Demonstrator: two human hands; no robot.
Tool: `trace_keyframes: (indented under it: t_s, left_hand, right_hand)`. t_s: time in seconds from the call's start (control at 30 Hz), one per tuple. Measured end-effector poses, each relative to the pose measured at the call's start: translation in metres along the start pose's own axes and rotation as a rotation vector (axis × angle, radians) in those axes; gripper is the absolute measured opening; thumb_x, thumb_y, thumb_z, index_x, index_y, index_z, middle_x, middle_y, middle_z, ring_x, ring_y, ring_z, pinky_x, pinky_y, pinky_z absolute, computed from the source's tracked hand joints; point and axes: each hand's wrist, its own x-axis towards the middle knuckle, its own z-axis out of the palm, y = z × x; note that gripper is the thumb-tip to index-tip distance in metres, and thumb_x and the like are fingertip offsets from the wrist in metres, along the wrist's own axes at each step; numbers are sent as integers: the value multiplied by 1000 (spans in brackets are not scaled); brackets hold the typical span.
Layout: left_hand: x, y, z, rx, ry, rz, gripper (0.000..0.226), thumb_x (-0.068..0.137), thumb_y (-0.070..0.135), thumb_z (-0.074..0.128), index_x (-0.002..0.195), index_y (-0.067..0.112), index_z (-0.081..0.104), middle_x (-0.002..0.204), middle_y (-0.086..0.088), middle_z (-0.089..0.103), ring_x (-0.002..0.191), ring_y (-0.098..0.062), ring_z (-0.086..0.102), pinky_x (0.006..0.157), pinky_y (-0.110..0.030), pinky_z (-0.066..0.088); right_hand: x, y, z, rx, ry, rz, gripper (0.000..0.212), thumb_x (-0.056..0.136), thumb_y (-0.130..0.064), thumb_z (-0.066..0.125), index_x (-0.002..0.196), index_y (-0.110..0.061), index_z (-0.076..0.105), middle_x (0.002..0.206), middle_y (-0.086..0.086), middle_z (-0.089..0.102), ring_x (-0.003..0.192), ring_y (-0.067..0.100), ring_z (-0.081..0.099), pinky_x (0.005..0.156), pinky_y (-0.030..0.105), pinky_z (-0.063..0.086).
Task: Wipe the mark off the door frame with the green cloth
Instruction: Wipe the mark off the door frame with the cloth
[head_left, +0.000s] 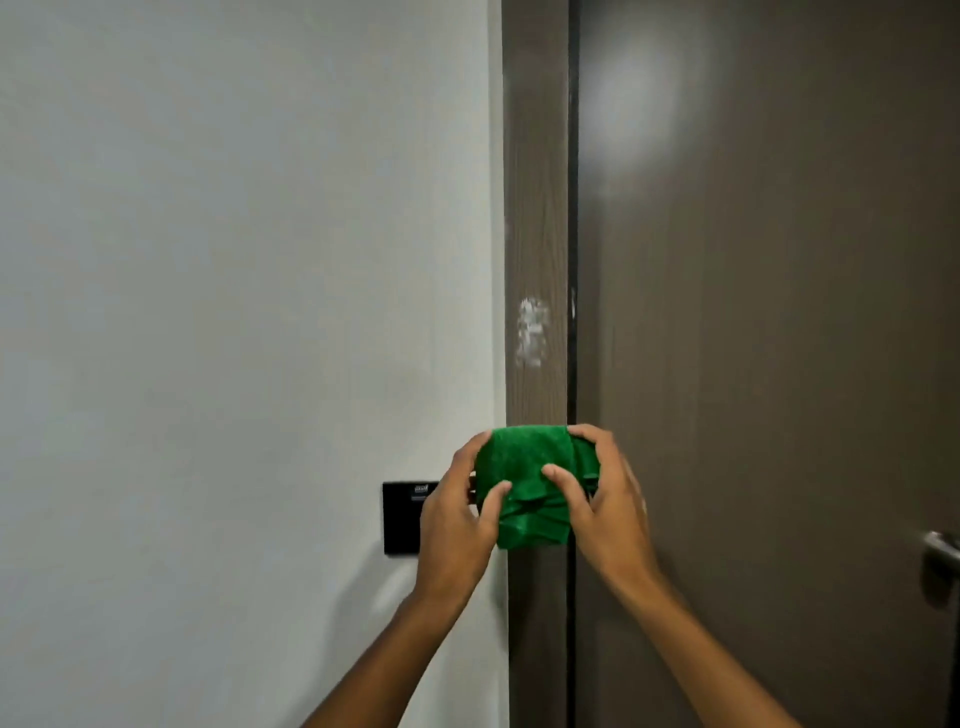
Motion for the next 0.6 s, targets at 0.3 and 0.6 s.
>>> trace_keyframes:
  t_s: [0.3,0.6]
  left_hand:
    - [97,-11,8,620,192,338,44,97,41,42,137,25,49,133,-5,61,123,-22,57,108,-46,37]
    - [154,-81,-21,1060,190,501,56,101,42,25,154,26,20,165,-10,12,153,-25,10,121,-50,16]
  right_hand:
    - [82,9,17,-377,168,-52,48,88,-24,66,132,-11,52,136,21,46,122,37,50,99,47,45]
    - [57,47,53,-507,117,-444,54,89,-15,37,143,-11,44,153,3,37,144,21,32,120,45,16]
